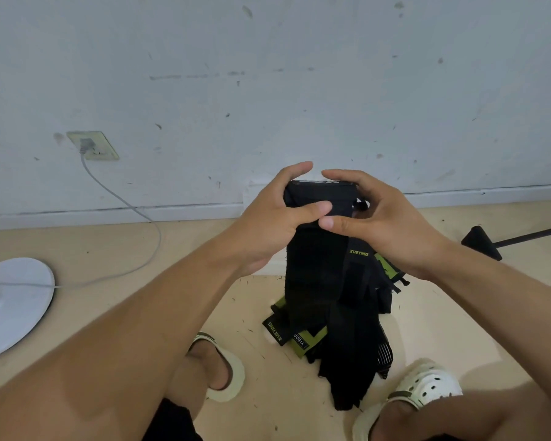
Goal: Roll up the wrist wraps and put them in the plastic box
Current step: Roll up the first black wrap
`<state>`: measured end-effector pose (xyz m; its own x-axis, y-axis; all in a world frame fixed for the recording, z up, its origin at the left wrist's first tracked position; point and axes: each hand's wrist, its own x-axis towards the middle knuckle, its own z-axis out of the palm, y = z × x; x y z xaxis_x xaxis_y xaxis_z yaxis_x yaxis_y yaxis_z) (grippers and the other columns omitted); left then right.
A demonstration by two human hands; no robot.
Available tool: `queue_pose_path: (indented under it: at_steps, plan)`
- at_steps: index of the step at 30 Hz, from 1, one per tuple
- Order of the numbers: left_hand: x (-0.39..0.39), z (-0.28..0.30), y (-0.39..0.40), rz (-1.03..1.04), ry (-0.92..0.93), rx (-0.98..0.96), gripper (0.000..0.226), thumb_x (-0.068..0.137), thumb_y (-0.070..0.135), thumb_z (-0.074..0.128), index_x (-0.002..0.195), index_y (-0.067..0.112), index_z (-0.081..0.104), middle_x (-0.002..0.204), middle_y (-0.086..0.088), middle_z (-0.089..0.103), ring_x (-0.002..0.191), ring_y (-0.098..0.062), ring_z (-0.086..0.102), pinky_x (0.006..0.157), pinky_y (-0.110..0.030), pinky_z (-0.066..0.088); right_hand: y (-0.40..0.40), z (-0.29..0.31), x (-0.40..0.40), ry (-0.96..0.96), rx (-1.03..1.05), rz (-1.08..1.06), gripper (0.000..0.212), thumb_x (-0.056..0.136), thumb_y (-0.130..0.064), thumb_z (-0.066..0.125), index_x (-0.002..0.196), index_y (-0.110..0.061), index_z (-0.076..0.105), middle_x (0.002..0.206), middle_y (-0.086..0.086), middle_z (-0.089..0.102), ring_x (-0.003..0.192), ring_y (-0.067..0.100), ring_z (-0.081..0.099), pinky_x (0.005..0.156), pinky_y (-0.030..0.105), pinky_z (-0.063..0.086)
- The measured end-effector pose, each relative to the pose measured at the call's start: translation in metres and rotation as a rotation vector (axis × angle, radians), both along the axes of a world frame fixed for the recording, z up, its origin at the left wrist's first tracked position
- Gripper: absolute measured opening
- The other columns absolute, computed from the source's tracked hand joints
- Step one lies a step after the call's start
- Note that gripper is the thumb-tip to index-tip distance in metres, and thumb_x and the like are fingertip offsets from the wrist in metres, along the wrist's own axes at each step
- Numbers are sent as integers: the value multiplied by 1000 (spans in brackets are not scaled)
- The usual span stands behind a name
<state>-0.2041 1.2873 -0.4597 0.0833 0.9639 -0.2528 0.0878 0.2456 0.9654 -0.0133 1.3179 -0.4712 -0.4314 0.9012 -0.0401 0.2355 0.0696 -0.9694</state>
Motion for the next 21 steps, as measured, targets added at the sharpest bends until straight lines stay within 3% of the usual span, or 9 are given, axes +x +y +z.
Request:
queue_pose_path:
  at_steps: [2, 4, 5, 7, 8, 10, 12, 16, 21]
  plan:
    - [1, -1, -1, -9, 26, 5, 71, 99, 20, 70, 156, 41, 36, 139, 5, 62, 128, -12, 61, 116, -36, 44, -3, 1, -2, -48, -11, 24, 70, 85, -28, 80, 147, -40, 49, 118, -22, 69, 108, 2, 70, 101, 20, 52]
    - [2, -1, -2, -10, 21, -4, 75, 100, 22, 68, 158, 47, 28, 147, 5, 57, 134, -12, 56, 121, -38, 38, -8, 3, -7, -109, -33, 60, 79, 95, -35, 70, 160, -42, 24, 130, -26, 61, 116, -8, 62, 99, 11, 46]
    - [3, -1, -3, -5, 15, -6, 76, 100, 23, 67, 159, 49, 26, 153, 7, 50, 137, -11, 52, 121, -36, 35, -10, 2, -10, -128, -50, 70, 83, 99, -37, 65, 162, -43, 12, 132, -25, 58, 112, -16, 60, 95, 9, 44]
    - [5, -1, -6, -2, 19, -4, 77, 101, 26, 66, 159, 51, 22, 157, 19, 34, 138, -5, 39, 115, -30, 30, -13, 0, -13, -152, -65, 66, 84, 102, -36, 60, 164, -41, 3, 109, -29, 56, 79, -28, 56, 83, 8, 44]
    - [6, -1, -7, -5, 30, -5, 76, 102, 28, 65, 159, 52, 20, 152, 23, 30, 135, -3, 35, 112, -30, 29, -14, 0, -13, -154, -56, 62, 81, 103, -33, 59, 164, -38, 6, 94, -35, 55, 70, -28, 54, 79, 6, 44]
    - [7, -2, -7, -6, 43, -10, 75, 102, 34, 64, 159, 52, 19, 152, 21, 33, 136, -4, 37, 115, -32, 30, -13, -1, -11, -126, -37, 53, 69, 103, -25, 61, 159, -34, 23, 86, -42, 60, 78, -26, 58, 78, 1, 43]
    - [5, -5, -6, 6, 35, -11, 74, 101, 37, 66, 159, 51, 21, 153, 10, 48, 138, -11, 49, 122, -38, 34, -13, -1, -10, -78, -10, 22, 57, 101, -18, 64, 150, -32, 38, 106, -28, 69, 96, -14, 65, 85, 7, 45]
    - [5, -8, -4, 16, 9, -15, 75, 96, 45, 66, 157, 51, 23, 144, 2, 59, 133, -19, 58, 119, -45, 40, -15, -6, -14, -63, 84, -20, 50, 99, -6, 65, 140, -26, 44, 116, -7, 68, 98, -4, 66, 85, 11, 48]
    - [3, -8, -3, 50, 49, -2, 73, 105, 29, 62, 163, 38, 19, 143, 2, 58, 128, -15, 60, 112, -34, 46, -23, -20, -28, -107, 220, -103, 51, 98, -10, 68, 139, -24, 43, 129, 1, 59, 112, 10, 65, 96, 27, 55]
